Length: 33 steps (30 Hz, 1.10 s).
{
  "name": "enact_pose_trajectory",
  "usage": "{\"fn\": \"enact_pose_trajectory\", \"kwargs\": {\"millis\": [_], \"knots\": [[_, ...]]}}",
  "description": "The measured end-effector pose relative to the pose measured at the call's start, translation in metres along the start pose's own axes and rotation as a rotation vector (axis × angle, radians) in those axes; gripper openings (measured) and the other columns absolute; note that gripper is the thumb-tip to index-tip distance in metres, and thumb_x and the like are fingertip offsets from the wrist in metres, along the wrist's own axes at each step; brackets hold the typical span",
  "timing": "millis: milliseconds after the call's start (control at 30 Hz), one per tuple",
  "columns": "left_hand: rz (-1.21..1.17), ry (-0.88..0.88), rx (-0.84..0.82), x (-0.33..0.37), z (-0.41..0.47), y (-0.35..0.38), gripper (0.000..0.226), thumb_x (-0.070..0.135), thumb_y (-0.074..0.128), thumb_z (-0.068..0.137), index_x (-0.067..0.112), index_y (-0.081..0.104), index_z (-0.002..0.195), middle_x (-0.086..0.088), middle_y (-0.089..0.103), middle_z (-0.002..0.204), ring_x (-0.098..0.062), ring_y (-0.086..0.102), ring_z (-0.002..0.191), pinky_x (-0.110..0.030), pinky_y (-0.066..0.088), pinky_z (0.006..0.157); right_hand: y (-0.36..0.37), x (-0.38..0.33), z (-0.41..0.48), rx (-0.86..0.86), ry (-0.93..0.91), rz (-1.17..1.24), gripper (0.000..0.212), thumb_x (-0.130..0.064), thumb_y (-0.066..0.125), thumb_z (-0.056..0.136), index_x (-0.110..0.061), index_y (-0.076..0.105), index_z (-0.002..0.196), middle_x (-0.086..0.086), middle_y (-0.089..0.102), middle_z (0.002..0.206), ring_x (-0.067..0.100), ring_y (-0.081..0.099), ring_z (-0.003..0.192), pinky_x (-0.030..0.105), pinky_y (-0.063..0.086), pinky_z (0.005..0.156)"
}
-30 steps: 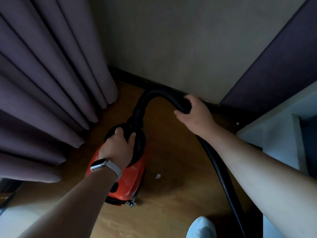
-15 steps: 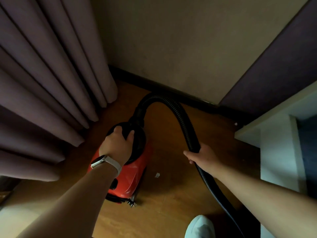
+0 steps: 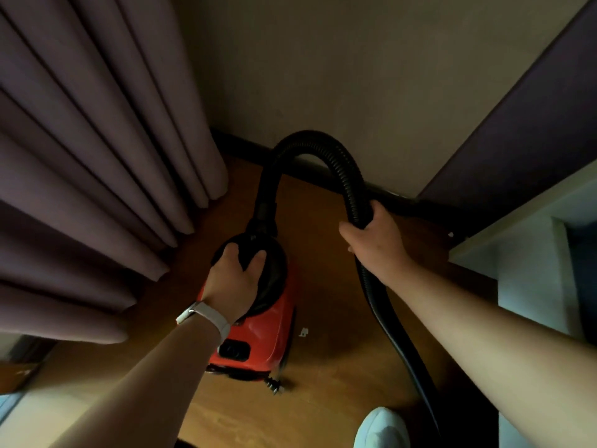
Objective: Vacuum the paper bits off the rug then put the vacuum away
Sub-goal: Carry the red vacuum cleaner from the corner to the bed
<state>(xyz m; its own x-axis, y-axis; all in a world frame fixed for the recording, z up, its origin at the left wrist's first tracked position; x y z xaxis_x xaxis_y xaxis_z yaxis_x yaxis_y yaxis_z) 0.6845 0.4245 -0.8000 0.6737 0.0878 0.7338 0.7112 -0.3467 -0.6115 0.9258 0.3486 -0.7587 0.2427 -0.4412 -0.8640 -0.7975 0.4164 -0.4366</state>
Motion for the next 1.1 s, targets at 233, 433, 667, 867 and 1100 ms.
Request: {"fn": "enact_pose_trajectory", "kwargs": {"millis": [233,433,667,867,1100], "knots": [[-0.153,-0.100,0.074,0.063,-0.049,-0.047,0.018,0.037,0.055,0.095,0.021,0.048,0.097,0.008,0.056,0.081,-0.003,0.053,0.070,-0.020,0.039,0.055,-0.028,-0.070,-0.033,-0.004,0.037,0.062,0.021,-0.016,0.068,0.082,-0.027,0.056,0.095,-0.002,0.060,0.073,0.016,0.060,0.060,0.037,0.056,0.060],[-0.125,-0.103,0.121,0.152,-0.112,-0.136,0.019,0.031,0.059,0.094,0.017,0.047,0.091,0.011,0.051,0.072,0.002,0.045,0.061,-0.015,0.036,0.050,-0.078,-0.175,-0.085,0.009,0.076,0.018,0.017,-0.020,0.068,0.079,-0.026,0.055,0.087,0.003,0.061,0.075,0.020,0.062,0.063,0.037,0.054,0.059],[-0.081,-0.103,0.102,0.249,-0.181,-0.265,0.016,0.032,0.058,0.095,0.018,0.049,0.098,0.016,0.049,0.074,0.004,0.044,0.062,-0.009,0.032,0.049,-0.130,-0.309,-0.162,-0.015,0.143,-0.047,0.029,-0.023,0.070,0.079,-0.022,0.059,0.107,0.000,0.066,0.086,0.013,0.065,0.067,0.027,0.051,0.050],[-0.035,-0.083,0.105,0.306,-0.230,-0.366,0.023,0.037,0.056,0.095,0.014,0.052,0.099,0.001,0.059,0.084,-0.011,0.052,0.066,-0.026,0.037,0.053,-0.161,-0.426,-0.210,-0.003,0.096,-0.042,0.020,-0.023,0.067,0.078,-0.020,0.057,0.095,0.006,0.064,0.077,0.017,0.060,0.059,0.032,0.049,0.051],[-0.046,-0.090,0.284,0.335,-0.277,-0.469,0.025,0.042,0.058,0.091,0.018,0.054,0.097,-0.004,0.064,0.088,-0.028,0.060,0.081,-0.038,0.050,0.070,-0.157,-0.545,-0.255,-0.098,-0.101,-0.024,0.015,-0.021,0.068,0.081,-0.020,0.054,0.087,0.008,0.061,0.073,0.017,0.056,0.057,0.033,0.046,0.052]]}}
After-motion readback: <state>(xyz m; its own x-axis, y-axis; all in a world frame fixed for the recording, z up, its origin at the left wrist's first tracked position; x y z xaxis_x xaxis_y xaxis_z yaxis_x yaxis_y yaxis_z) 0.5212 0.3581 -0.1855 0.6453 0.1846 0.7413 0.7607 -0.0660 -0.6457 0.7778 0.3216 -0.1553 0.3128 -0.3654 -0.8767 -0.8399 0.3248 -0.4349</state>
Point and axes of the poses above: each hand's wrist, its own z-axis towards the middle knuckle, its own y-axis out of the palm, x = y × z, the point moved 6 cm from there along z, towards the middle knuckle
